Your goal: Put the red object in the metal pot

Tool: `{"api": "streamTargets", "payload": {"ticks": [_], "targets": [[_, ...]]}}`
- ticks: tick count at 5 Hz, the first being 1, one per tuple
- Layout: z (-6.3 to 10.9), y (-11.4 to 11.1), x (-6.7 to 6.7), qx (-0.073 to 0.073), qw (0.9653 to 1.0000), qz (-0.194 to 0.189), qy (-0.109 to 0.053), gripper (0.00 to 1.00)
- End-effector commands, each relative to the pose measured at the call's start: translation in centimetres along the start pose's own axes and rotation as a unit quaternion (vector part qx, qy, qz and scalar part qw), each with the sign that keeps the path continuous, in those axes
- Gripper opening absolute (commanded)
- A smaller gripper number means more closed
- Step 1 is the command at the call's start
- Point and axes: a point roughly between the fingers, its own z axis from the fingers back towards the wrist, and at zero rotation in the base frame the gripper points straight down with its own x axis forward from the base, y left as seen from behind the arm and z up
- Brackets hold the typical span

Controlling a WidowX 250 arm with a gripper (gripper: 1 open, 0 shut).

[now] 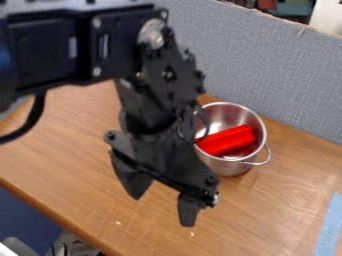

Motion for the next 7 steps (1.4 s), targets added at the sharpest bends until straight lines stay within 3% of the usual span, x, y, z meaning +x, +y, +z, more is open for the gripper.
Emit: {"api": "streamTargets", "payload": {"ticks": [1, 2, 4, 5, 6, 7], "targets": [[1.3, -0.3, 1.1, -0.003, 1.0, 0.008, 0.002, 1.0], [1.3, -0.6, 1.1, -0.004, 0.9998, 0.003, 0.017, 1.0], [-2.7, 1.9, 3.4, -0.006, 0.9979, -0.04, 0.05, 1.0], [-5.6, 2.9, 5.0, -0.01, 0.9981, -0.023, 0.056, 1.0], [-8.3, 3.8, 7.1, -0.011, 0.9984, -0.02, 0.052, 1.0], [-8.5, 5.4, 7.7, -0.014, 0.9971, -0.053, 0.052, 1.0]]}}
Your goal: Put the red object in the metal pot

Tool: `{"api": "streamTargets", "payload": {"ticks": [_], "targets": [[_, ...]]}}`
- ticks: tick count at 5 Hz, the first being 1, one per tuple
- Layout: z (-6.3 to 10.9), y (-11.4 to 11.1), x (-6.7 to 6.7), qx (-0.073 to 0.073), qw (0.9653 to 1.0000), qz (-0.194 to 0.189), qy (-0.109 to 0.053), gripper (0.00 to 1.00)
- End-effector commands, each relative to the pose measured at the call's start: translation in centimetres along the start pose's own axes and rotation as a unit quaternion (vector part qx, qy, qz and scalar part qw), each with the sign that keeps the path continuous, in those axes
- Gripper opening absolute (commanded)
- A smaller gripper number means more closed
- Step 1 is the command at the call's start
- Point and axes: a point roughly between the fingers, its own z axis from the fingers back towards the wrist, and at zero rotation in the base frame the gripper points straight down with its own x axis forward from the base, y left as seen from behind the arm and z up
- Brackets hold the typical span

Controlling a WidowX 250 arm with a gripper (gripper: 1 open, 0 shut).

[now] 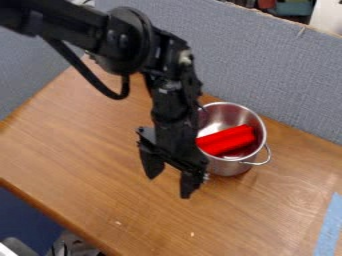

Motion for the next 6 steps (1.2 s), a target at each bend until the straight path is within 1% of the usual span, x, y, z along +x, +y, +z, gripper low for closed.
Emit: {"api": "streamTargets", "payload": {"ticks": [1, 2, 3, 4, 5, 6], "targets": [[1.9, 0.9, 1.4, 0.004, 0.9988, -0.041, -0.025, 1.0], [3.0, 2.5, 2.0, -0.001, 0.9948, -0.096, -0.034, 1.0], [5.8, 0.8, 2.8, -0.007, 0.987, -0.156, -0.037, 1.0], [8.5, -0.9, 4.1, -0.003, 0.9738, -0.224, -0.04, 1.0], [10.8, -1.2, 4.4, -0.004, 0.9689, -0.241, -0.055, 1.0], [11.1, -0.4, 4.4, -0.011, 0.9634, -0.262, -0.057, 1.0]]}}
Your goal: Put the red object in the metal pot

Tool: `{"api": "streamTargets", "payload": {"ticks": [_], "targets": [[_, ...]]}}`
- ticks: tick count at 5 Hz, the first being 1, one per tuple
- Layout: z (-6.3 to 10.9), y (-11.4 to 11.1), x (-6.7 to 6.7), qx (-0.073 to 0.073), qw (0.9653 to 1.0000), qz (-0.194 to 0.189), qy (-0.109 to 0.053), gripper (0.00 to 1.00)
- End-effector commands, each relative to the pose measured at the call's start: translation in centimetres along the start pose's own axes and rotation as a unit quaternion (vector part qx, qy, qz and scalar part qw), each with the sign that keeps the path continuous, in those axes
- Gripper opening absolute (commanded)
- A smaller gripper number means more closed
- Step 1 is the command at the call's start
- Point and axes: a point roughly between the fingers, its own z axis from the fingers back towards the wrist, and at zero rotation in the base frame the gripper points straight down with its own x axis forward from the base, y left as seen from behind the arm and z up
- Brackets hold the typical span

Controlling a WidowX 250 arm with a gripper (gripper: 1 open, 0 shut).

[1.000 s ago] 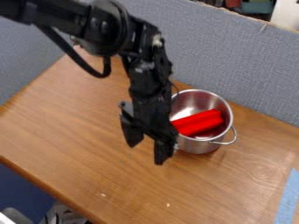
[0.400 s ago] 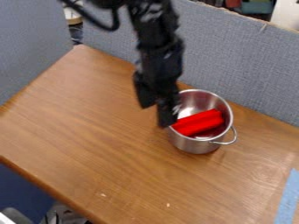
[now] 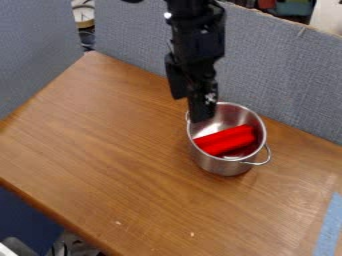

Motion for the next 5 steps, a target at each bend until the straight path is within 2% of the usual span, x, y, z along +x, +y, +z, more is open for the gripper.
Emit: {"api": "streamTargets", "payload": {"ticks": [1, 2, 3, 5], "targets": [[0.2, -1.1, 3.3, 0.03, 0.9995, 0.0, -0.011, 1.0], [-0.6, -2.8, 6.2, 0.034, 0.9994, 0.005, 0.0, 1.0], [0.2, -0.8, 6.6, 0.042, 0.9988, 0.017, 0.017, 1.0], [2.0, 3.8, 5.1, 0.031, 0.9979, 0.048, 0.031, 1.0]]}}
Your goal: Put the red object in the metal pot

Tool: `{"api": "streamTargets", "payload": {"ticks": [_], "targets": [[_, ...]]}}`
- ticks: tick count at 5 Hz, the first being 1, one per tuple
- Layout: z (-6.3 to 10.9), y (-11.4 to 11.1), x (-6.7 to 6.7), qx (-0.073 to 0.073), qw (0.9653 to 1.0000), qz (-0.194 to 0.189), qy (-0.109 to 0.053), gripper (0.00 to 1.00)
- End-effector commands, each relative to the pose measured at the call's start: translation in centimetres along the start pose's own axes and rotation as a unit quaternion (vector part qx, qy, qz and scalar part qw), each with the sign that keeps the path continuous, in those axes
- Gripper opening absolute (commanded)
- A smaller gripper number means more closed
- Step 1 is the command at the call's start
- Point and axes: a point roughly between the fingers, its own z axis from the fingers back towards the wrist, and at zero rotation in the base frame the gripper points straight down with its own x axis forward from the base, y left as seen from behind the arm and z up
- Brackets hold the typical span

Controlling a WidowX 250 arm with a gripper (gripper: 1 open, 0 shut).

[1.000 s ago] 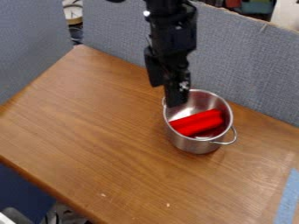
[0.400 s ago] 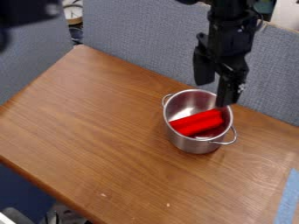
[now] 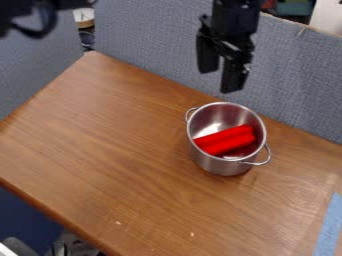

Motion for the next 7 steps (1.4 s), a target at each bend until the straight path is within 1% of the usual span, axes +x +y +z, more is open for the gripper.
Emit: {"api": "streamTargets", "payload": {"ticks": [1, 2, 3, 4, 5, 6, 7], "targets": [[-0.4, -0.1, -2.1, 0.001, 0.9994, -0.028, -0.019, 1.0], [-3.2, 0.0, -5.1, -0.008, 0.9983, -0.056, -0.012, 1.0], [-2.7, -2.4, -3.6, 0.006, 0.9995, 0.01, -0.03, 1.0], [-2.4, -4.8, -2.5, 0.024, 0.9977, 0.05, -0.04, 1.0], [-1.6, -4.4, -1.6, 0.037, 0.9976, 0.043, -0.041, 1.0], [-1.5, -3.5, -1.0, 0.045, 0.9978, 0.038, -0.031, 1.0], [-1.5, -2.6, -0.8, 0.047, 0.9977, 0.039, -0.03, 1.0]]}}
